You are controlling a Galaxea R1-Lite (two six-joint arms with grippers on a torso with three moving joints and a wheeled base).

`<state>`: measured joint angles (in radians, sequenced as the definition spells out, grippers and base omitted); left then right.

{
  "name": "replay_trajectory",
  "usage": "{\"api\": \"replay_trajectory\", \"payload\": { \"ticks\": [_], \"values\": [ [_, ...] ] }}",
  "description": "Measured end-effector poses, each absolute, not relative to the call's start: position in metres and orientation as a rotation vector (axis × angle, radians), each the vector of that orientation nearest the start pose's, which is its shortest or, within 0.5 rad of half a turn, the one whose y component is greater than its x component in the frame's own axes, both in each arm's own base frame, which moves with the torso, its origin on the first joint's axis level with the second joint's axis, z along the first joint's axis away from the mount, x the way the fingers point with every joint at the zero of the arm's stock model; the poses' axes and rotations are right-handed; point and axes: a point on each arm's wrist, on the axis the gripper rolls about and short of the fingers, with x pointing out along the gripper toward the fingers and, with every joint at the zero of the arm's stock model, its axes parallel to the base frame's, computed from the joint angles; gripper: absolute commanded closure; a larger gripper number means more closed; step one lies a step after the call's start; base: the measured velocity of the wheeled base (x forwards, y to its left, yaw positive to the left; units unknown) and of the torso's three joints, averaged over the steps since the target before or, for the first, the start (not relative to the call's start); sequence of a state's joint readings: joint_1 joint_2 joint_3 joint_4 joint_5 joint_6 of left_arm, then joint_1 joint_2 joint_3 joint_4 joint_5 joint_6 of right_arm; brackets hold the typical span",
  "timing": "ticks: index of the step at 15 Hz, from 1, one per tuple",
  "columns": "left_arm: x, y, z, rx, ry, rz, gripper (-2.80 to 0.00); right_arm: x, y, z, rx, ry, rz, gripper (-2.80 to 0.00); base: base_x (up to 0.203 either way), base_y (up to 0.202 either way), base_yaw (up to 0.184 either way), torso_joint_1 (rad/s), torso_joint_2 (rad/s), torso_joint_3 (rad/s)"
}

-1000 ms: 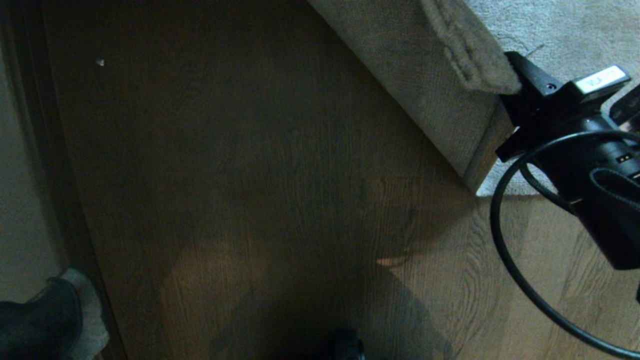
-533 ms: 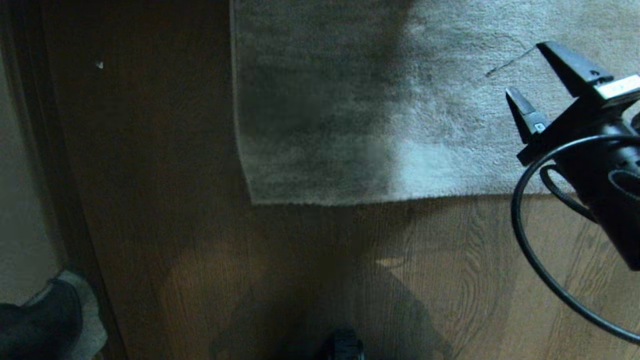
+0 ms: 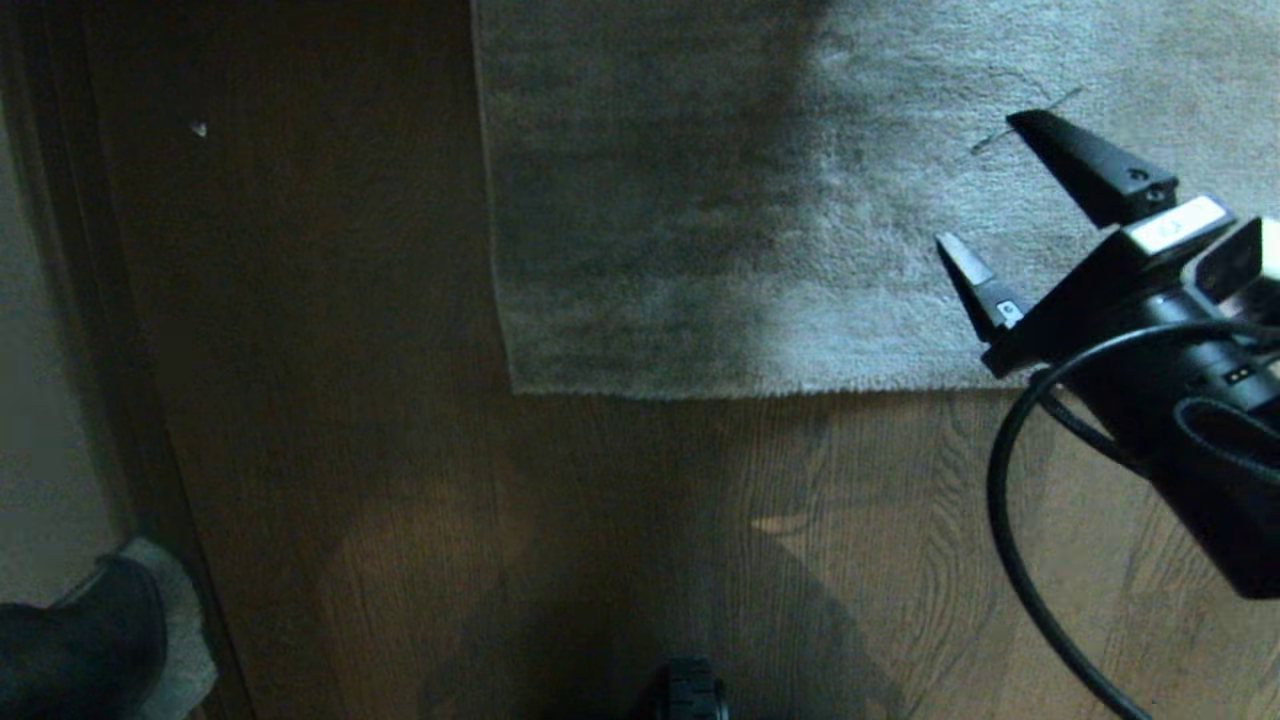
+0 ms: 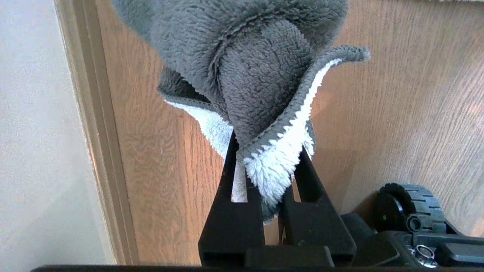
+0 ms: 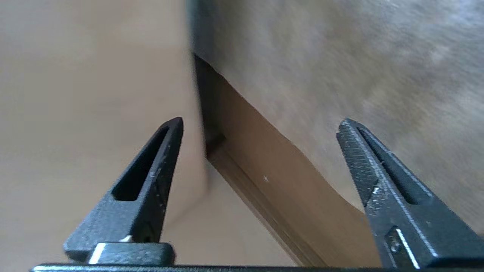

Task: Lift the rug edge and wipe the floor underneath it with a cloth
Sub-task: Lay down the carpet

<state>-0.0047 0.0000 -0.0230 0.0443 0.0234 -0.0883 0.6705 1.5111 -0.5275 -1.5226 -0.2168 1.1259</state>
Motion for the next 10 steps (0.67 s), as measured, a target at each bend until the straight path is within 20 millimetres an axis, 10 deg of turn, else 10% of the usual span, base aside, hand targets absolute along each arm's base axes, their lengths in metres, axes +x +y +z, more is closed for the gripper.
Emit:
{"api": "replay_trajectory", "payload": {
  "ticks": [6, 7, 10],
  "values": [
    [-0.025, 0.001, 0.077, -0.088, 0.021, 0.02, 0.0, 0.211, 0.183, 0.204, 1.162, -0.043, 0.642, -2.8, 0.0, 0.0, 0.0, 0.0, 0.0, 0.0],
    [-0.025, 0.001, 0.077, -0.088, 0.02, 0.019, 0.0, 0.217, 0.19, 0.199, 1.153, -0.03, 0.637, 0.0, 0.0, 0.0, 0.0, 0.0, 0.0, 0.0],
    [-0.025, 0.001, 0.077, -0.088, 0.02, 0.02, 0.0, 0.23, 0.204, 0.186, 1.127, 0.0, 0.627, 0.0, 0.0, 0.0, 0.0, 0.0, 0.0, 0.0]
  ]
}}
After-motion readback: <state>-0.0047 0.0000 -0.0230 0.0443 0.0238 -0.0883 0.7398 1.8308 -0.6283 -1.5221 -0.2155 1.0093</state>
